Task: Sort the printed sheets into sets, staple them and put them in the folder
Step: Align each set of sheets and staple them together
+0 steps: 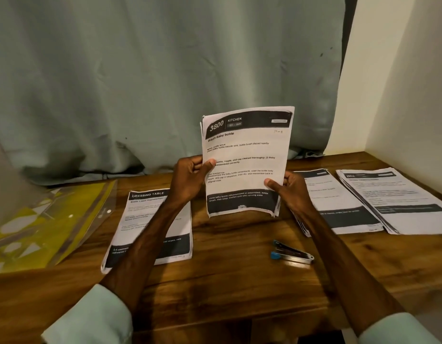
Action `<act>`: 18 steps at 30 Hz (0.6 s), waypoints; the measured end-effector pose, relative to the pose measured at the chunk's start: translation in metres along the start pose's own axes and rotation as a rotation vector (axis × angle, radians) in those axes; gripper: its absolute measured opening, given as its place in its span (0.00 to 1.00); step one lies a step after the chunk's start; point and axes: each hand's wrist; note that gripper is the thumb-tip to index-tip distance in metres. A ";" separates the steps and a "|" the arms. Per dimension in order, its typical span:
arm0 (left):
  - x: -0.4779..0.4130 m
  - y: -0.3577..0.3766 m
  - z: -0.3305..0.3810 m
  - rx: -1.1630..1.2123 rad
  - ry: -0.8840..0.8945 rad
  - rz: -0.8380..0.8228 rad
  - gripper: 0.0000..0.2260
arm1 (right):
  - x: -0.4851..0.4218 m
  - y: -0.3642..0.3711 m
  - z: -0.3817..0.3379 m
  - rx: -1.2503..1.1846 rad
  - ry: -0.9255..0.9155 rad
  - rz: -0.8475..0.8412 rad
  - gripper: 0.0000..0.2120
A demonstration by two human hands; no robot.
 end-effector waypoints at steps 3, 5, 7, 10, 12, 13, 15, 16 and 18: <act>0.003 0.002 -0.003 -0.021 -0.008 -0.014 0.11 | 0.005 0.002 0.009 0.026 0.004 -0.020 0.17; 0.007 0.003 -0.008 -0.019 -0.020 -0.013 0.10 | 0.010 0.006 0.017 0.013 0.022 -0.031 0.17; 0.008 0.003 -0.009 0.000 -0.014 0.005 0.11 | 0.013 0.008 0.020 -0.010 0.028 -0.023 0.17; 0.006 0.000 -0.008 0.003 -0.008 0.020 0.11 | 0.013 0.009 0.017 -0.014 0.017 -0.027 0.17; 0.006 -0.002 -0.010 -0.006 -0.007 0.020 0.11 | 0.014 0.011 0.019 -0.009 0.020 -0.027 0.17; 0.007 -0.002 -0.013 -0.012 -0.013 0.022 0.11 | 0.014 0.012 0.021 0.001 0.017 -0.028 0.17; 0.008 -0.004 -0.015 -0.022 -0.020 0.032 0.11 | 0.014 0.012 0.021 0.025 0.011 -0.032 0.18; 0.007 -0.004 -0.014 -0.024 -0.017 0.033 0.11 | 0.012 0.011 0.018 0.037 0.010 -0.036 0.17; 0.004 -0.007 -0.011 -0.028 -0.022 0.032 0.11 | 0.008 0.006 0.010 0.043 0.006 -0.047 0.16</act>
Point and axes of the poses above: each hand's wrist, its own x-axis away from the middle knuckle, its own y-axis out of the palm, z = x × y, and after that the axes turned 11 degrees about x, right-handed
